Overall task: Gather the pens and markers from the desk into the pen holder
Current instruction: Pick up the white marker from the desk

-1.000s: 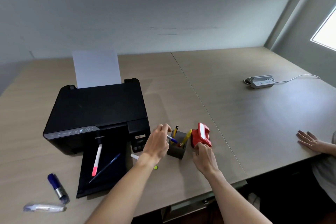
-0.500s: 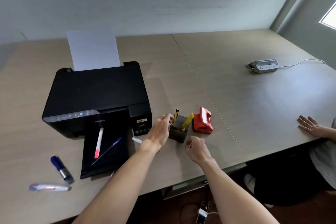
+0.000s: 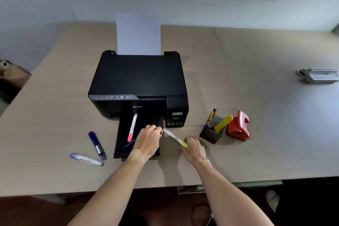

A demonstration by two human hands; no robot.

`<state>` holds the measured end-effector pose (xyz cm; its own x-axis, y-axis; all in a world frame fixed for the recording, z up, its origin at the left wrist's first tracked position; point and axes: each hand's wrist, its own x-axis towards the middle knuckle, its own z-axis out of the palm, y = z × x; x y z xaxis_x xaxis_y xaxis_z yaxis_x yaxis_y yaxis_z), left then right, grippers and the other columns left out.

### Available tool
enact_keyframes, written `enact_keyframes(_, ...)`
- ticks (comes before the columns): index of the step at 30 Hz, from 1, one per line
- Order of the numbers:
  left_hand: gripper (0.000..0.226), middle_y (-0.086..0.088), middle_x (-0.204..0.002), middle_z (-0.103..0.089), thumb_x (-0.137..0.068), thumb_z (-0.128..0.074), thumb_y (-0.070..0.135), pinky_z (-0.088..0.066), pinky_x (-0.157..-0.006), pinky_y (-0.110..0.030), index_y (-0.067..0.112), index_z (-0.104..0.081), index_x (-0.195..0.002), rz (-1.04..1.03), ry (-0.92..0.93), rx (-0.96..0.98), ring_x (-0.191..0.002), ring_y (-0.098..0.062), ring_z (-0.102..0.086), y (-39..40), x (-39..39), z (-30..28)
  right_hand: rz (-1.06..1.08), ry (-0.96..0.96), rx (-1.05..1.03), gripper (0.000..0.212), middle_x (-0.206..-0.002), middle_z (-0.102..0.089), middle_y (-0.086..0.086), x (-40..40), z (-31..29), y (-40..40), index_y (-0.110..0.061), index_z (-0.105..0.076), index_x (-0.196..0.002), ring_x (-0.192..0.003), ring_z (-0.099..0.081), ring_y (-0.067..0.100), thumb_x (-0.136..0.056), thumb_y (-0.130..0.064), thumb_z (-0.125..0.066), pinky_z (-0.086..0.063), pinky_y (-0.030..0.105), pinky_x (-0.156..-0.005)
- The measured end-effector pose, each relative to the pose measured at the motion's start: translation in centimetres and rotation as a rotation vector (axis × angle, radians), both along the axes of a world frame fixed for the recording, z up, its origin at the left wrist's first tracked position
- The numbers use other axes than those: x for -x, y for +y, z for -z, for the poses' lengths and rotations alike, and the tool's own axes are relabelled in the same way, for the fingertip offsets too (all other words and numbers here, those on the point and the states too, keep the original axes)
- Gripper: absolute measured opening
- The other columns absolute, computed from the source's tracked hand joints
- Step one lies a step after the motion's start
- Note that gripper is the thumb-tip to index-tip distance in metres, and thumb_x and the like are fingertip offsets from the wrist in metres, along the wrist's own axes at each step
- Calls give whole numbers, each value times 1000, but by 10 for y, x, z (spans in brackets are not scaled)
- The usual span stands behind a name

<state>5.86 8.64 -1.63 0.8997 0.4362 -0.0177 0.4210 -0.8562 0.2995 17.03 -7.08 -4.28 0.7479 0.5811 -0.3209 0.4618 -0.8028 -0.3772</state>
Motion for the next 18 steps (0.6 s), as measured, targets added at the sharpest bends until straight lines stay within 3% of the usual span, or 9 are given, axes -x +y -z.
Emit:
enact_keyframes(3,18,-5,-100,-66,-92,-60,25,-51,-78,-35,15,-66,-106,-93,53,-75,-93,-24,-59,8,11,3,-14,-43,-11,10,-105,-57,12,2,13,-1,-12,-57,-97,-91,-57,35,-90,-19,-55,-46,40,-78)
enact_keyframes(7,32,-9,-96,-63,-81,-73,31,-53,-74,-36,10,-61,-102,-222,135,-145,-88,-26,-62,10,23,9,-34,-118,-64,15,-100,-59,13,4,21,-11,-9,-56,-96,-90,-56,35,-93,-22,-49,-45,41,-80)
enact_keyframes(13,34,-9,-96,-69,-96,-57,26,-55,-75,-35,5,-48,-120,-260,192,-85,-85,-25,-68,12,21,16,26,-143,-296,13,-89,-62,9,4,7,-49,-11,-55,-94,-79,-57,29,-96,-16,-44,-44,38,-74)
enact_keyframes(16,34,-12,-93,-69,-99,-51,23,-50,-60,-35,2,-40,-124,-328,189,23,-79,-27,-70,11,14,18,37,-244,-407,12,-90,-58,4,-5,-10,-74,-11,-56,-97,-80,-53,21,-93,-5,-47,-43,31,-78)
enact_keyframes(18,34,-13,-95,-69,-97,-54,18,-46,-58,-35,1,-40,-122,-362,214,57,-83,-29,-70,9,10,17,83,-330,-452,16,-92,-57,7,-16,-26,-90,-10,-57,-100,-82,-52,23,-92,0,-48,-43,32,-80)
